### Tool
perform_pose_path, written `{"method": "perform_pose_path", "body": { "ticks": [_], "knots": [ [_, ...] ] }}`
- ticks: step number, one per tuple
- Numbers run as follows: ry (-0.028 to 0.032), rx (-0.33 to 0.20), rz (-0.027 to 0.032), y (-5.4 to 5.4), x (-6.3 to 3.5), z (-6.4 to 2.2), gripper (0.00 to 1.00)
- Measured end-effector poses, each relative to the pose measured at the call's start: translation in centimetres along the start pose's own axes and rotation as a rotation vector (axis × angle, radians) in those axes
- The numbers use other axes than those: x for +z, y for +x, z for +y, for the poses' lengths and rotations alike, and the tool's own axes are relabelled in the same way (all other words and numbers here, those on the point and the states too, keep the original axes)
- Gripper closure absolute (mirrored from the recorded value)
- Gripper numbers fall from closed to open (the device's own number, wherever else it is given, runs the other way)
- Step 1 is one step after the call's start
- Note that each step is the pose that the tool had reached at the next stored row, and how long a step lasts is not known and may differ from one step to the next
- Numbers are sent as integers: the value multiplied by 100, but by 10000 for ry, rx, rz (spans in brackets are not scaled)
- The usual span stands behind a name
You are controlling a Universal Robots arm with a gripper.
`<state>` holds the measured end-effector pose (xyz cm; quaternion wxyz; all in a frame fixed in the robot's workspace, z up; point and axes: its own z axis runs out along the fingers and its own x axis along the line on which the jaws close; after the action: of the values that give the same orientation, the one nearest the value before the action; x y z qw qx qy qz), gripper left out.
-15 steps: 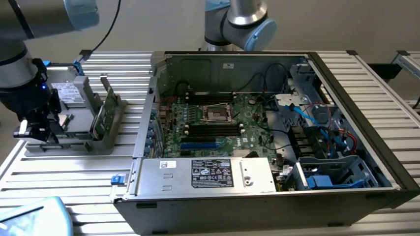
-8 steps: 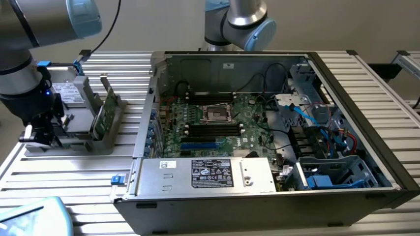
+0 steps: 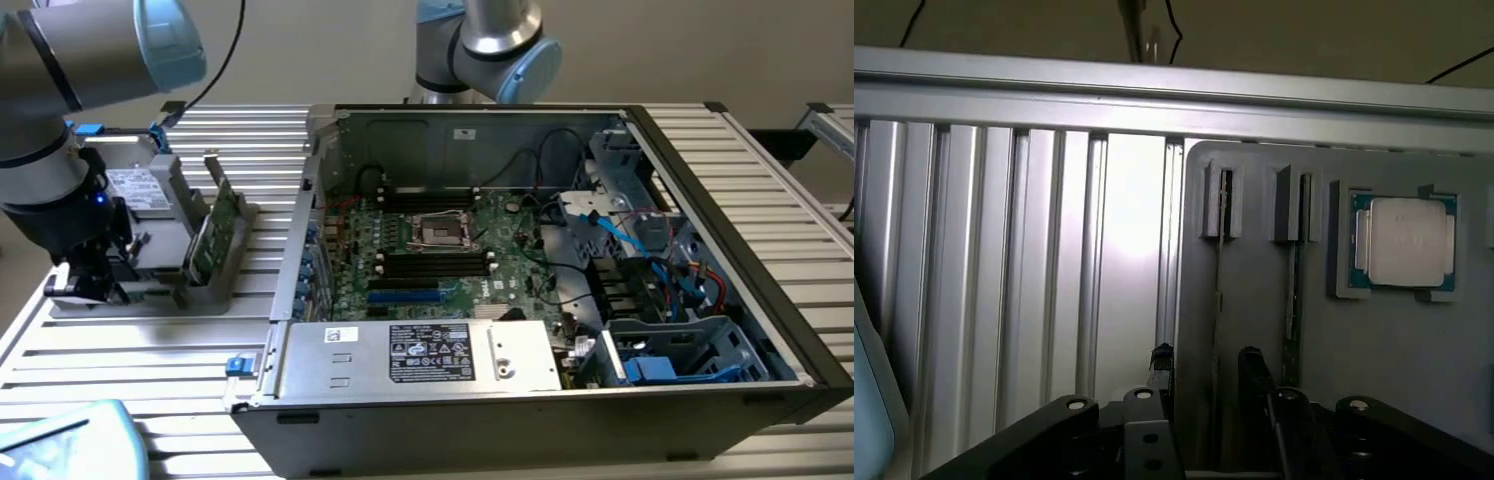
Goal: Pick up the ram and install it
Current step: 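Pick up the ram and move it above insertion slot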
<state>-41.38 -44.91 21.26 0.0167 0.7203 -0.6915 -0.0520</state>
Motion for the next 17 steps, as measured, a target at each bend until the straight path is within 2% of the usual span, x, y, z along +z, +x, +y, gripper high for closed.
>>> {"method": "perform_pose_path", "body": {
  "ticks": [6, 9, 11, 15, 17],
  "knots": [
    [7, -17, -171, 4, 99, 2, 60],
    [12, -31, -315, 6, 131, -1, 60],
    [14, -35, -369, 7, 158, -1, 60],
    [11, -39, -396, 8, 174, 4, 60],
    [-21, -36, -397, 8, 176, 5, 60]
  ]
}}
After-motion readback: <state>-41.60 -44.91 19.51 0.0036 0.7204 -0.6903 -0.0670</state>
